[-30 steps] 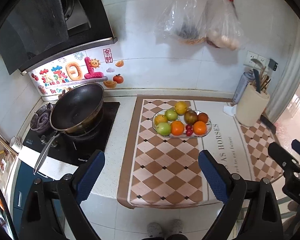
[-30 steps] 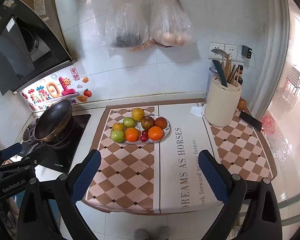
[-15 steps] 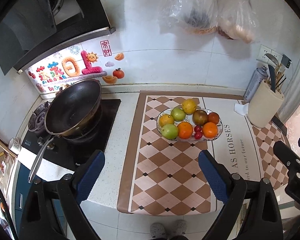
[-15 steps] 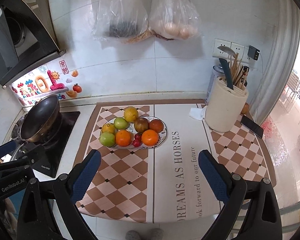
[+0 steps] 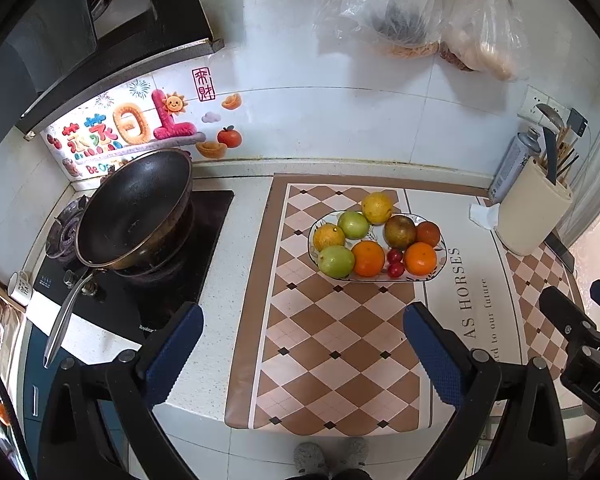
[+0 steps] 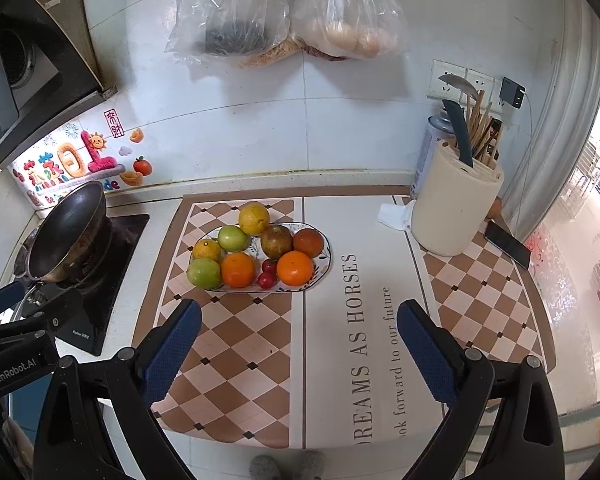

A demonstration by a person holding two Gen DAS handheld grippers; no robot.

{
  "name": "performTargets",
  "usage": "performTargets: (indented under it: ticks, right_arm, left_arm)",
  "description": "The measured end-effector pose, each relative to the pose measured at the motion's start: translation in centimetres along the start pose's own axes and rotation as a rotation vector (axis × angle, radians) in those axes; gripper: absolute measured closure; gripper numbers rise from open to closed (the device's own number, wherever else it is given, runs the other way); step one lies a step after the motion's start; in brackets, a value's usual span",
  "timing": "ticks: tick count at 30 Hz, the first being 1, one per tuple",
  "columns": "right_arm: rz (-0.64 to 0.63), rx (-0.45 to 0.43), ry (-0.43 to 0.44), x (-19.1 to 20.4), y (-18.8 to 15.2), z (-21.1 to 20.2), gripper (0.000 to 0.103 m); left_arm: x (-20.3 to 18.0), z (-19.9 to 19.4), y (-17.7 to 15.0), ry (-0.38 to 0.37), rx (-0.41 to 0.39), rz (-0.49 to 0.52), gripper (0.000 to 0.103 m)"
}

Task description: Organize fruits

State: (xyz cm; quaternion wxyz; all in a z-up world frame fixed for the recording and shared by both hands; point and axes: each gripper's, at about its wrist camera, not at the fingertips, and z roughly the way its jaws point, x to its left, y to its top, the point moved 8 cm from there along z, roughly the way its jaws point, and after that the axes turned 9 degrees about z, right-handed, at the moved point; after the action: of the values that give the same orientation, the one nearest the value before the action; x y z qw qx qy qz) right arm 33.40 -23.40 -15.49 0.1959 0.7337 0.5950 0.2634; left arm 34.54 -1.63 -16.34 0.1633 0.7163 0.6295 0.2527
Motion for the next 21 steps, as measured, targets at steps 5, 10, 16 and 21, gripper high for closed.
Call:
performTargets:
  ticks: [5, 10, 16, 21]
  right_arm:
    - [-0.002, -0.001, -0.001, -0.01, 0.18, 0.03, 0.003]
    - [-0.001, -0.001, -0.002, 0.06, 0.2, 0.05, 0.003]
    - [-0.006, 0.001, 0.003, 0.35, 0.46, 0.08, 0.003]
    - [-0.014, 0.0, 0.007, 0.64, 0.51, 0.01, 0.003]
  left_arm:
    - [0.0, 0.1, 0.12, -0.001, 0.0, 0.0, 0.001]
    - [-0.07, 0.26, 0.47, -0.002, -0.004, 0.005, 0.001]
    - [-0.03, 0.27, 0.55, 0.001, -0.004, 0.008, 0.001]
    - [-0.15, 0.03, 0.71, 0.007, -0.009, 0.012, 0.001]
